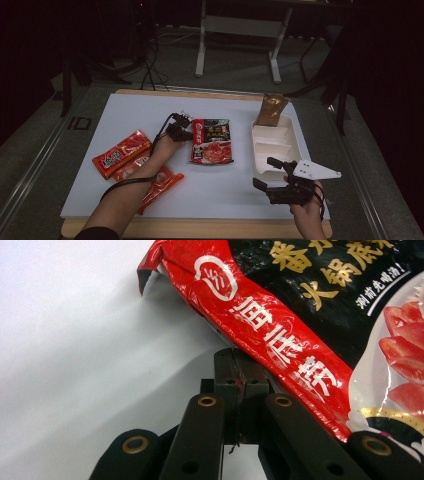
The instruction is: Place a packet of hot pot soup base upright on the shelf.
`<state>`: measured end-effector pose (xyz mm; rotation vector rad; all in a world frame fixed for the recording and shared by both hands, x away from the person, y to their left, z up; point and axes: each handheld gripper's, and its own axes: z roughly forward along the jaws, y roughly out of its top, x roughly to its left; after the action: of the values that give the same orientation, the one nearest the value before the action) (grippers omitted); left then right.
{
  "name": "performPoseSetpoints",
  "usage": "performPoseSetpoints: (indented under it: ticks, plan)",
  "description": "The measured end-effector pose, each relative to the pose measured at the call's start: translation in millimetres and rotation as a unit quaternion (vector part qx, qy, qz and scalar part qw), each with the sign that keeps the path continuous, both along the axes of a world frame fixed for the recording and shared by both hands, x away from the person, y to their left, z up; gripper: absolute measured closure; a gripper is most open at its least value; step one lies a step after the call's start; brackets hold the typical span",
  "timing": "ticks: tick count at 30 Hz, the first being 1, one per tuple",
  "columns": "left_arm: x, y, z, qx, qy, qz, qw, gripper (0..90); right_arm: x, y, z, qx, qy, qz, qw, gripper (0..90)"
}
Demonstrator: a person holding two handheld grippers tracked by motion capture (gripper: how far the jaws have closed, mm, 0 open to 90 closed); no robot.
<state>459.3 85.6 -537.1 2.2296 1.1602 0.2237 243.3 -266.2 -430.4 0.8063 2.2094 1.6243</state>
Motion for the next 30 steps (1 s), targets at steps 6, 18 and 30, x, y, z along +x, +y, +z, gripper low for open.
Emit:
performPoseSetpoints:
  ticks: [6, 18, 30]
  plan:
    - [1.6, -1.5, 0.1, -0.001, 0.001, 0.001, 1.0000, 89.6, -0.7, -0.6, 0.4, -0.005, 0.001, -0.007, 1.0000, 13.6]
    - [3.1, 13.5, 32.9, -0.045, -0.047, 0.028, 0.9975, 76.4, -2.8, 2.4, 2.1, -0.020, -0.015, -0.003, 0.9997, 12.9]
    - [21.6, 8.0, 28.9, -0.067, -0.065, 0.046, 0.9945, 50.6, -3.6, 3.9, -0.4, -0.021, 0.002, 0.000, 0.9998, 12.5]
